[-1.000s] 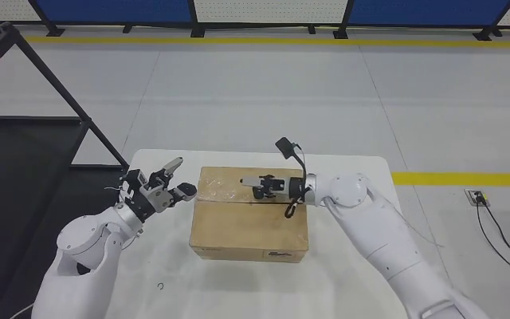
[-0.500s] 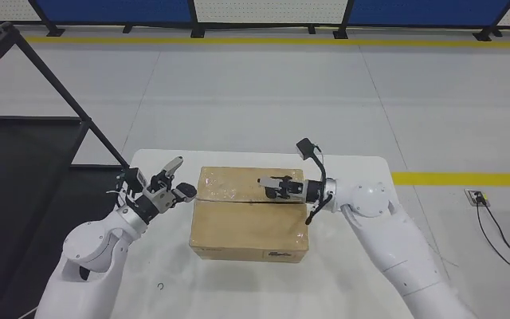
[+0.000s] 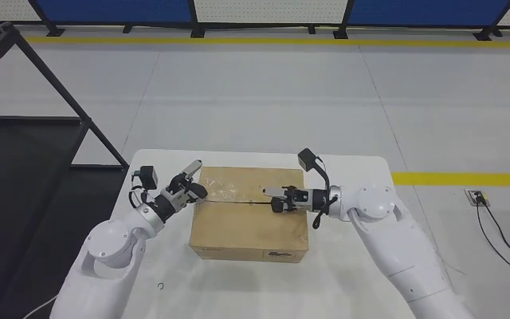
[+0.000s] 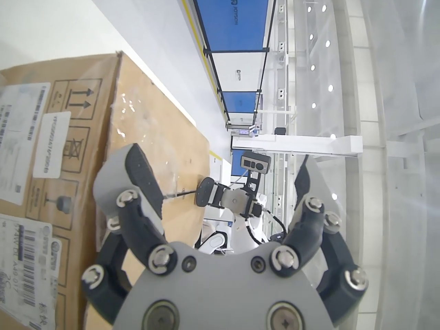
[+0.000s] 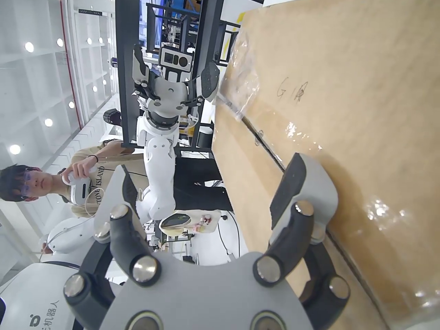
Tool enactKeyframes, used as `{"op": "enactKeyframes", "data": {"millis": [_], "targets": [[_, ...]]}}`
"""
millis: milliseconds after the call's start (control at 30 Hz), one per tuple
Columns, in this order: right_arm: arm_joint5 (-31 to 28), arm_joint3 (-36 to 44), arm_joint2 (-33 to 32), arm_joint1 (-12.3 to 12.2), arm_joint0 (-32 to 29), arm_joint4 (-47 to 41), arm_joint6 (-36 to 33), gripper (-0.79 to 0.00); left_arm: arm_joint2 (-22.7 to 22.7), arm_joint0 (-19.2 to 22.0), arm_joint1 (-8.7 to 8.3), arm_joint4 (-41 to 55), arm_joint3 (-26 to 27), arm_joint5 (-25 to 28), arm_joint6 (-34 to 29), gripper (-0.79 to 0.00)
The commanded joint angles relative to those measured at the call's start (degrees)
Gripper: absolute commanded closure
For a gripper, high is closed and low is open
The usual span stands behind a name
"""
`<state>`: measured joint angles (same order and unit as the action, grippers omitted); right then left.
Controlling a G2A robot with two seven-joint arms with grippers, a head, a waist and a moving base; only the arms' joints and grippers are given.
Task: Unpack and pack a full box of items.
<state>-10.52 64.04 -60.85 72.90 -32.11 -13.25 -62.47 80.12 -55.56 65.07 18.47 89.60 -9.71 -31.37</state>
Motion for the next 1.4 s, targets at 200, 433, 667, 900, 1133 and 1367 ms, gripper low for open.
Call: {"op": "enactKeyframes", "data": {"millis": [200, 433, 667, 900, 1133, 1367], "targets": [[-0.3, 0.0, 0.1, -0.1, -0.2, -0.4, -0.7, -0.785, -2.1, 0.5, 0.21, -1.3, 0.1, -0.6, 0.2, -0.785], [-0.8, -0.6, 0.5, -0.1, 0.2, -0.9, -1.5, -0.785, -4.6, 2.5, 0.68, -1.9, -2.4, -1.3, 1.3, -0.785], [-1.4, -1.3, 0.8, -0.1, 0.5, -1.2, -1.9, -0.785, -6.5, 5.2, 1.44, -0.6, -5.7, -0.8, 3.7, -0.785], [-1.7, -2.2, 0.8, -0.2, 0.8, -1.5, -2.5, -0.785, -8.0, 6.4, 2.15, 0.1, -7.4, 1.7, 6.6, -0.785], [-2.1, -2.9, 0.9, -0.2, 1.3, -1.8, -2.8, -0.785, -9.9, 8.5, 2.99, 1.3, -9.3, 2.9, 7.9, -0.785], [-2.5, -4.1, 1.0, -0.2, 1.7, -2.3, -2.7, -0.785, -12.0, 10.5, 3.92, 2.4, -10.5, 4.0, 8.7, -0.785]]}}
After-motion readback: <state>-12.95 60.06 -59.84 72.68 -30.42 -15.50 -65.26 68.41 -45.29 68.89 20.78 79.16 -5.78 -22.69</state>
